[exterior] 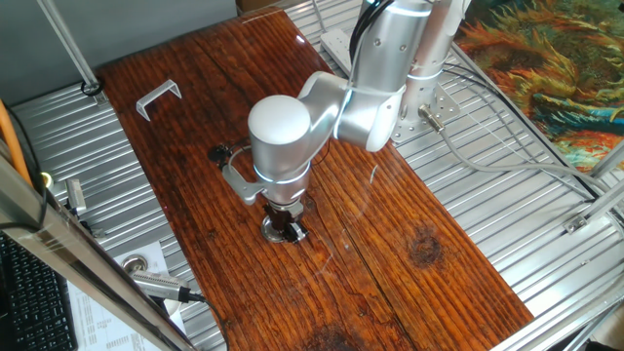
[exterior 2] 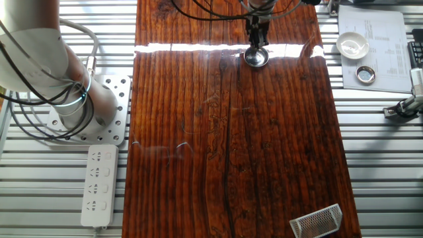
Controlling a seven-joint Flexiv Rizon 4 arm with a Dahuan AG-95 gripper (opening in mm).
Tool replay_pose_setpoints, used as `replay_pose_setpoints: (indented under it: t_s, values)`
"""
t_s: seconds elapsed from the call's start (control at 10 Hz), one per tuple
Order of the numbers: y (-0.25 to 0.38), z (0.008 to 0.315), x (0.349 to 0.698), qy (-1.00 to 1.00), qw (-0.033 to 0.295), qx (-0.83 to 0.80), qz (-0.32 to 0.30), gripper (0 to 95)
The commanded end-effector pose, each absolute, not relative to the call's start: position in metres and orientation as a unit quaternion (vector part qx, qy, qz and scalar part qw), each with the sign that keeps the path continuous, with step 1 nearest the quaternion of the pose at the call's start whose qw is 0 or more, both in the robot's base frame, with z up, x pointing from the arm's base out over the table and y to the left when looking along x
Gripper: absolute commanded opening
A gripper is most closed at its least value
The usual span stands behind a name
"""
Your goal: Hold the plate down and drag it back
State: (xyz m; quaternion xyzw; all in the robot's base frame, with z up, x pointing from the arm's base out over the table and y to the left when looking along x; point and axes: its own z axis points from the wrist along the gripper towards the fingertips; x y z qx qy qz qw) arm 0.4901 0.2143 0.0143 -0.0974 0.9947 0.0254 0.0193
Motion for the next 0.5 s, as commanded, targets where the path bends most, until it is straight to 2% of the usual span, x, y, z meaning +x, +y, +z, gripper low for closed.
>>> replay_pose_setpoints:
  t_s: [0.1, 0.5]
  values:
    - [0.2140, 0.0008, 0.4902, 0.995, 0.020, -0.095, 0.024, 0.0]
    - [0.2140, 0.0038, 0.4901, 0.995, 0.020, -0.099, 0.022, 0.0]
